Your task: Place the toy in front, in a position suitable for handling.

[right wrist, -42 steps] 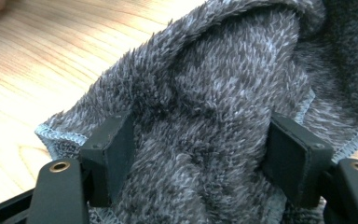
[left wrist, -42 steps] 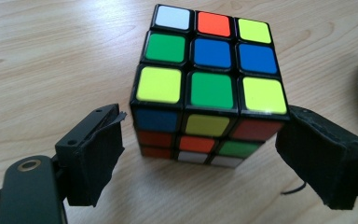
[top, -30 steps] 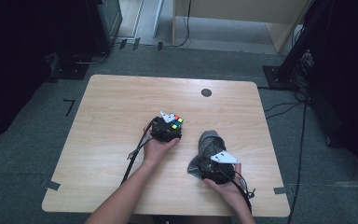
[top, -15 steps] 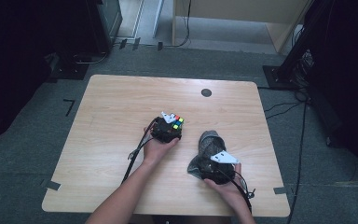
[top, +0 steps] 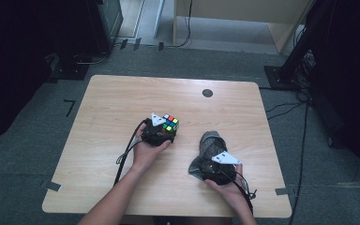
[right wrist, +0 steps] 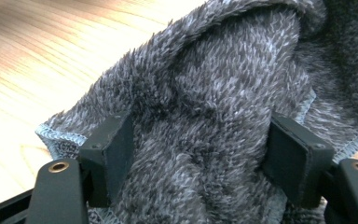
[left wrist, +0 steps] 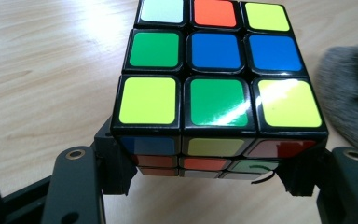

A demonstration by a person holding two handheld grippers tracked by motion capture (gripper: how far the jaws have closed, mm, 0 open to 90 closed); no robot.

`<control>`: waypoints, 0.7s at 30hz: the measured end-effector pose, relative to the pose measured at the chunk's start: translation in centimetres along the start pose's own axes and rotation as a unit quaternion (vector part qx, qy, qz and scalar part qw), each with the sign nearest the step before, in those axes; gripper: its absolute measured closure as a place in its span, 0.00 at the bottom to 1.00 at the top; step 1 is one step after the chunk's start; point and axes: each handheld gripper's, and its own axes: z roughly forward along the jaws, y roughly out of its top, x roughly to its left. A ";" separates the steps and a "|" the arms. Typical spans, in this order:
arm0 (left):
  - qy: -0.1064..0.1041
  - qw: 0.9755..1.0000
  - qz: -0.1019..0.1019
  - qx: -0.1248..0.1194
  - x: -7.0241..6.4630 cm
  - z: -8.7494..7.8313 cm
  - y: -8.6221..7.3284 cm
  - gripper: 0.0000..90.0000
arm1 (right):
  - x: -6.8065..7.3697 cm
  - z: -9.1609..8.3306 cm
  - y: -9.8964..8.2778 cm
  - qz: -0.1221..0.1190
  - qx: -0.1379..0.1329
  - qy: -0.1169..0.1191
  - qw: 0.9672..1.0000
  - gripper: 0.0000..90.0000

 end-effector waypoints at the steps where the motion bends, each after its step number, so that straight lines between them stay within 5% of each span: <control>1: -0.006 1.000 0.001 -0.002 0.0 -0.5 -0.1 0.38 | 0.1 0.0 0.0 0.000 0.001 -0.001 1.000 0.31; 10: -0.046 0.999 0.010 -0.013 -0.4 -4.3 -3.0 0.38 | 0.1 0.0 0.0 -0.003 0.002 -0.002 1.000 0.31; 21: -0.047 0.998 0.027 -0.010 -0.5 -7.0 -6.1 0.38 | 0.1 0.0 0.0 -0.003 0.002 0.000 1.000 0.30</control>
